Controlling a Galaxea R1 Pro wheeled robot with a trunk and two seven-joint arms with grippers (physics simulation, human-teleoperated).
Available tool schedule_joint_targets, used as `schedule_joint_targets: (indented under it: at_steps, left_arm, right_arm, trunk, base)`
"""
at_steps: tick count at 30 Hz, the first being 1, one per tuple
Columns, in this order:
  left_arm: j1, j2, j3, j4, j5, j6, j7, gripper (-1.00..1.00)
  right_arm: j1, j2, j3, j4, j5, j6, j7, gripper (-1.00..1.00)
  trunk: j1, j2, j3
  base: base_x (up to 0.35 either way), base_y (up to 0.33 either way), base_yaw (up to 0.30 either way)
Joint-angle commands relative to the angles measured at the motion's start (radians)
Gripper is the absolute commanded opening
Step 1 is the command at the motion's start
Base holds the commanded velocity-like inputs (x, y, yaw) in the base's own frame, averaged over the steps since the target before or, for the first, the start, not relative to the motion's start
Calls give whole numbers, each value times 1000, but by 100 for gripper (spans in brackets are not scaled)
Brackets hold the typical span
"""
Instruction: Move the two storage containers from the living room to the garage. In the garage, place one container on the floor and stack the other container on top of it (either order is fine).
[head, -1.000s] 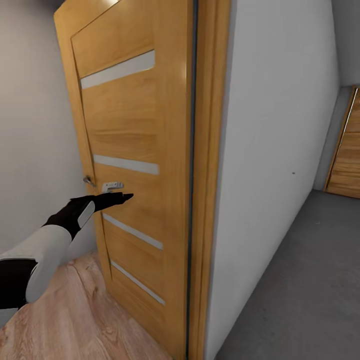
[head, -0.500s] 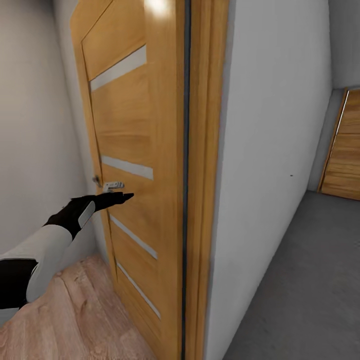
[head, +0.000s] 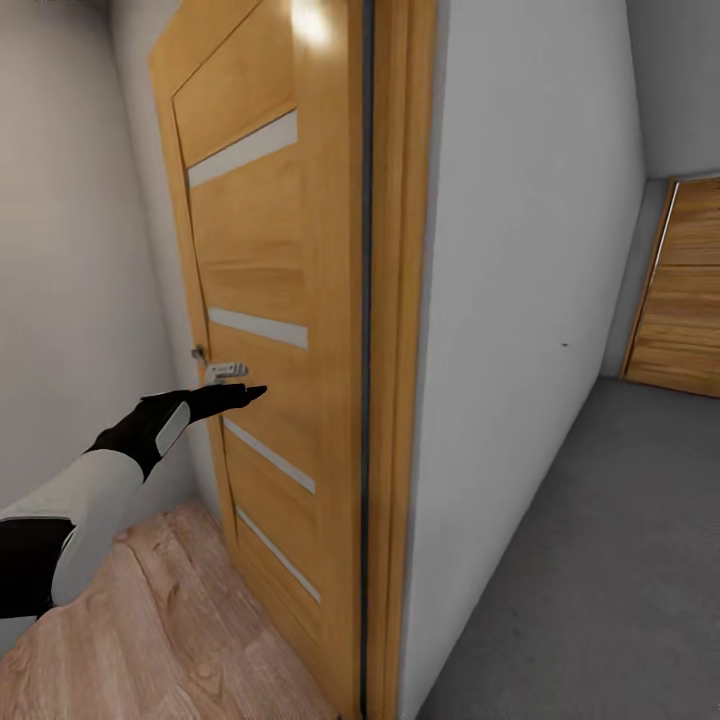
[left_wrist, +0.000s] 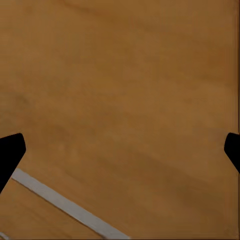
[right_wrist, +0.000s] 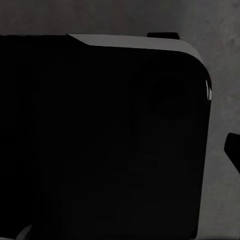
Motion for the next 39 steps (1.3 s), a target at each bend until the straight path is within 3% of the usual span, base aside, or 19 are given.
schedule_joint_targets:
  at_steps: [1,15,30,36,39]
  left_arm:
    - [-1,2,-7,-1,10,6,1,100]
    - [0,-2,0,1,10,18,13,100]
    - [0,0,4,10,10,51,110,100]
    - [16,7,5,13,9,53,118,100]
    - [57,8,5,25,9,51,133,100]
  right_arm:
    - [0,0,-1,0,0,0,1,100]
    - [0,0,0,0,2,0,1,100]
    - [0,0,2,0,2,0,2,100]
    - [0,0,4,0,4,0,3,100]
    - [0,0,4,0,5,0,3,100]
  trunk:
    - [0,-1,-1]
    - [0,-1,-5]
    - [0,-1,-6]
    - [0,-1,-6]
    - [0,-1,-6]
  base:
    - [-65,4,0]
    - [-62,-142,116]
    - [-8,-24,32]
    - [0,-1,1]
    - [0,0,0]
